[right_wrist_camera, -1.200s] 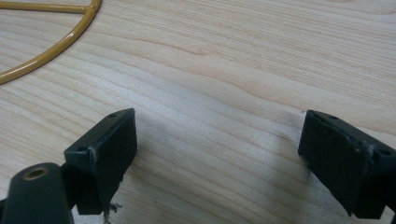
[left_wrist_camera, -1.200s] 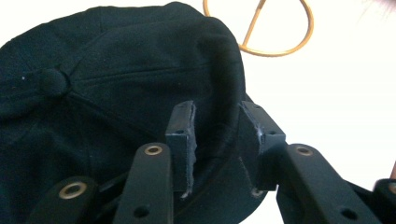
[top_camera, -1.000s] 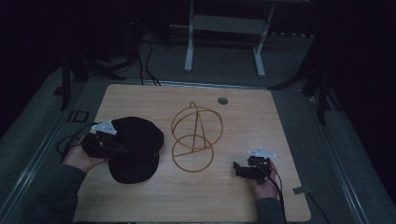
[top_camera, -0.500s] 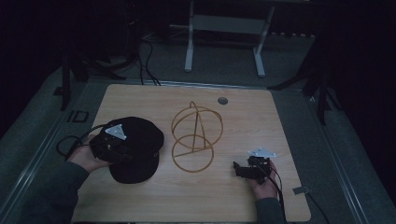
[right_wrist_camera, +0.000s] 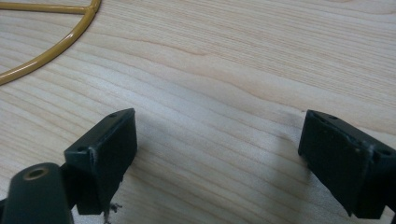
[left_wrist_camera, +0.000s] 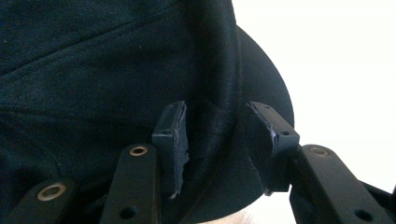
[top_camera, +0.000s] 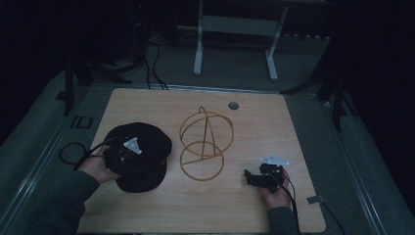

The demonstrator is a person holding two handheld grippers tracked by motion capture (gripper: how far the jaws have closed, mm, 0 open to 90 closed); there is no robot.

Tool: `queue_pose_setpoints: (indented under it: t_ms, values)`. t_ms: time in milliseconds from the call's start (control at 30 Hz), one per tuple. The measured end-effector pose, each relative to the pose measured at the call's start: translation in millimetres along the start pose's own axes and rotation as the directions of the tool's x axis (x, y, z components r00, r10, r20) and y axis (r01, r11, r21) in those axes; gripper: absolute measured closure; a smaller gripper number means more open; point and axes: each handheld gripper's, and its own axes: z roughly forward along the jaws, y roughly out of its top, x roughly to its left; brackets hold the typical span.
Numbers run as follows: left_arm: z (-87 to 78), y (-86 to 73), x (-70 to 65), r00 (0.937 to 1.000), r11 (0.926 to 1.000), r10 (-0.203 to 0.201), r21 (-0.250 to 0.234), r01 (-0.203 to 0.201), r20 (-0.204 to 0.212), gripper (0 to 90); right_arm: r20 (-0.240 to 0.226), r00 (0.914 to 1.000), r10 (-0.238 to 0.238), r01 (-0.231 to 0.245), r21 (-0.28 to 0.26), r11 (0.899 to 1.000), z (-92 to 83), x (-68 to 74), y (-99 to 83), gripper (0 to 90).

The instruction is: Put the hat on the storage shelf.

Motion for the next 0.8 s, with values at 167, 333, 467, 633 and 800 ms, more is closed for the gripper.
queue_pose_setpoints:
  t_ms: [167, 333, 467, 633, 800]
  values:
    - [7.9, 4.1, 2.9, 0.9996, 0.9980, 0.027, 0.057, -0.027, 0.003, 58.7, 0.000, 1.0000, 0.000, 0.000, 0.000, 1.000, 0.0, 0.0, 0.0, 11.5]
    - [13.7, 6.2, 6.2, 0.9990, 0.9952, 0.037, 0.089, -0.039, 0.026, 58.5, 0.000, 1.0000, 0.000, 0.000, 0.000, 1.000, 0.0, 0.0, 0.0, 11.5]
    - [14.4, 6.9, 7.3, 0.9983, 0.9933, 0.038, 0.108, -0.042, 0.043, 58.2, 0.000, 1.0000, 0.000, 0.000, 0.000, 1.000, 0.0, 0.1, 0.0, 11.5]
    - [16.3, 8.5, 12.0, 0.9950, 0.9882, 0.054, 0.138, -0.066, 0.084, 60.2, 0.000, 1.0000, 0.000, 0.000, 0.000, 1.000, 0.0, 0.1, 0.0, 11.5]
    - [15.6, 10.9, 10.9, 0.9943, 0.9845, 0.063, 0.158, -0.076, 0.085, 69.1, 0.000, 1.0000, 0.001, -0.001, 0.000, 1.000, 0.0, 0.1, 0.0, 11.5]
